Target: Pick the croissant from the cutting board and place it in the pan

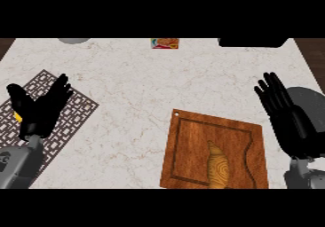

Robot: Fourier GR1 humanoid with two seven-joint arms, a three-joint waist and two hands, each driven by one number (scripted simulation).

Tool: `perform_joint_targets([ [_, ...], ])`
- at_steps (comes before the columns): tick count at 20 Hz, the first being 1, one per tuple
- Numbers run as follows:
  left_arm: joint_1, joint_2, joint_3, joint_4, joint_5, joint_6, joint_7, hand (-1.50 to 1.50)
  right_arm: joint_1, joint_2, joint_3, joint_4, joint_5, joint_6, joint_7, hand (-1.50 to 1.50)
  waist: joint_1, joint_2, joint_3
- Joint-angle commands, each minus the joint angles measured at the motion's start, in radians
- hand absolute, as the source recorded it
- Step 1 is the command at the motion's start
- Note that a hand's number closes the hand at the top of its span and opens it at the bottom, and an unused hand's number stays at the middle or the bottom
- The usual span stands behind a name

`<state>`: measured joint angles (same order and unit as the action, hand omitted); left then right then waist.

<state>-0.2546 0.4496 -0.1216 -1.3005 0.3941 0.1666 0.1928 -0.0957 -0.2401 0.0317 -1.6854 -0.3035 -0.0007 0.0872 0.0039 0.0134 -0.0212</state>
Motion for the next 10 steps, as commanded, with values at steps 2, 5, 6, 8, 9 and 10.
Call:
perform_joint_targets([
  [2, -0.033, -0.025, 0.032, 0.009, -0.020, 0.016, -0.039, 0.00, -0.104, -0.050, 0.006, -0.020, 0.001, 0.067, 0.040, 1.50, -0.001, -0.013, 0.021],
  [5, -0.038, -0.024, 0.031, -0.071, -0.049, 0.054, -0.085, 0.00, -0.201, -0.055, 0.095, -0.073, 0.041, 0.121, 0.031, 1.50, 0.015, -0.017, 0.020],
  [6, -0.056, -0.034, 0.024, -0.102, -0.061, 0.083, -0.077, 0.00, -0.214, -0.069, 0.120, -0.107, 0.054, 0.144, 0.032, 1.50, 0.013, -0.020, 0.021],
  [8, 0.033, -0.052, 0.015, -0.111, -0.028, 0.046, -0.091, 0.00, -0.057, -0.250, 0.102, -0.098, 0.321, 0.084, 0.031, 1.50, -0.011, -0.028, 0.019],
  [9, 0.031, -0.044, 0.043, -0.100, -0.019, 0.050, -0.102, 0.00, -0.031, -0.256, 0.077, -0.174, 0.361, 0.048, -0.038, 1.50, -0.030, -0.030, 0.019],
  [10, 0.027, -0.050, 0.040, -0.126, -0.018, 0.065, -0.086, 0.00, 0.006, -0.306, 0.063, -0.207, 0.378, 0.085, -0.092, 1.50, -0.038, -0.032, 0.021],
])
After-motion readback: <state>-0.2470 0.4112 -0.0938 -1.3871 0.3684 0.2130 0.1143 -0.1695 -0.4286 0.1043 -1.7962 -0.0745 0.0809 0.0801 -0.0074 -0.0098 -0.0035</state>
